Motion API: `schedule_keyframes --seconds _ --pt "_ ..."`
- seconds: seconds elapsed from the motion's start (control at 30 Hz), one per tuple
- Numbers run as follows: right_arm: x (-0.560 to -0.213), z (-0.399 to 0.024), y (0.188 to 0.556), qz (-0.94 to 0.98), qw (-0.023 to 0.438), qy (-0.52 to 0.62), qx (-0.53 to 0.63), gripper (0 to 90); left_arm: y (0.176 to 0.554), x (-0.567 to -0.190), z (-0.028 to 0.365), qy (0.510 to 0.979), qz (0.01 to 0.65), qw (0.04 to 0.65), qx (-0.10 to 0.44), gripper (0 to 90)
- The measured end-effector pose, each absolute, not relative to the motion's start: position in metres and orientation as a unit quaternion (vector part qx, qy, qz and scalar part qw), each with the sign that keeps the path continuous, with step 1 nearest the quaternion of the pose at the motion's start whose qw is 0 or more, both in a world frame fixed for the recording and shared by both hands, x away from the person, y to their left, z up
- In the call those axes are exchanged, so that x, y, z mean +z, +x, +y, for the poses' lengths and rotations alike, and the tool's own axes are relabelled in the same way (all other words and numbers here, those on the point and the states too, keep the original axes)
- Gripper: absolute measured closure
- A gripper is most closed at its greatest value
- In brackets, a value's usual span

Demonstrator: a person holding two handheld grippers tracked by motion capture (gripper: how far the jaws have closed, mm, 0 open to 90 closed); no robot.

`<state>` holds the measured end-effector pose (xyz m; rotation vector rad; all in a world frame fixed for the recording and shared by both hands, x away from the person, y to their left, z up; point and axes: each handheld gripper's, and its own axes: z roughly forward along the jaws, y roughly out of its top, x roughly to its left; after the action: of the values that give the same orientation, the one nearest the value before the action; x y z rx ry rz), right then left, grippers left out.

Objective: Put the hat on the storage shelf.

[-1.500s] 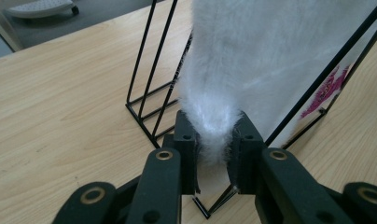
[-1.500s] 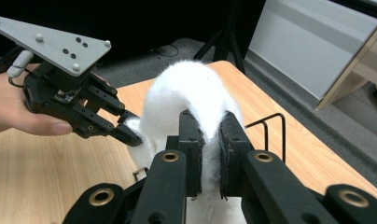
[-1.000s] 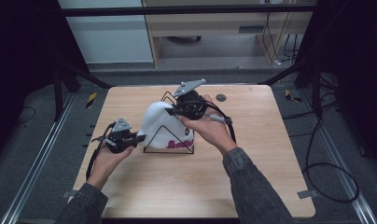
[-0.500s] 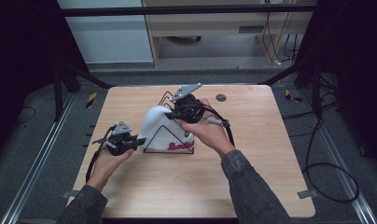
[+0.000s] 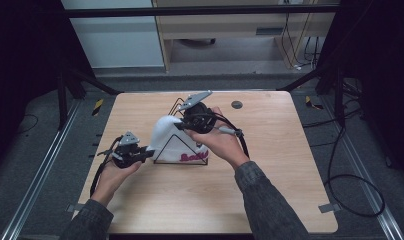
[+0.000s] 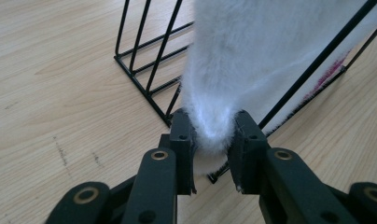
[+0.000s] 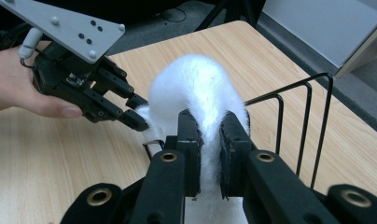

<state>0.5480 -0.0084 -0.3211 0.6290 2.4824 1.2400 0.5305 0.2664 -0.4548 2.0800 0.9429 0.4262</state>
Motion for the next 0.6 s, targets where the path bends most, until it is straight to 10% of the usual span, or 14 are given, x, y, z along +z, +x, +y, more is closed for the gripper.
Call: schedule_keyframes --seconds 0.6 --pt "-0.3209 -0.0077 0.5448 0.859 0.146 0.215 0.442 72.1 0.5264 -0.4482 0.2738 0.815 0.38 0.4 0.179 70.5"
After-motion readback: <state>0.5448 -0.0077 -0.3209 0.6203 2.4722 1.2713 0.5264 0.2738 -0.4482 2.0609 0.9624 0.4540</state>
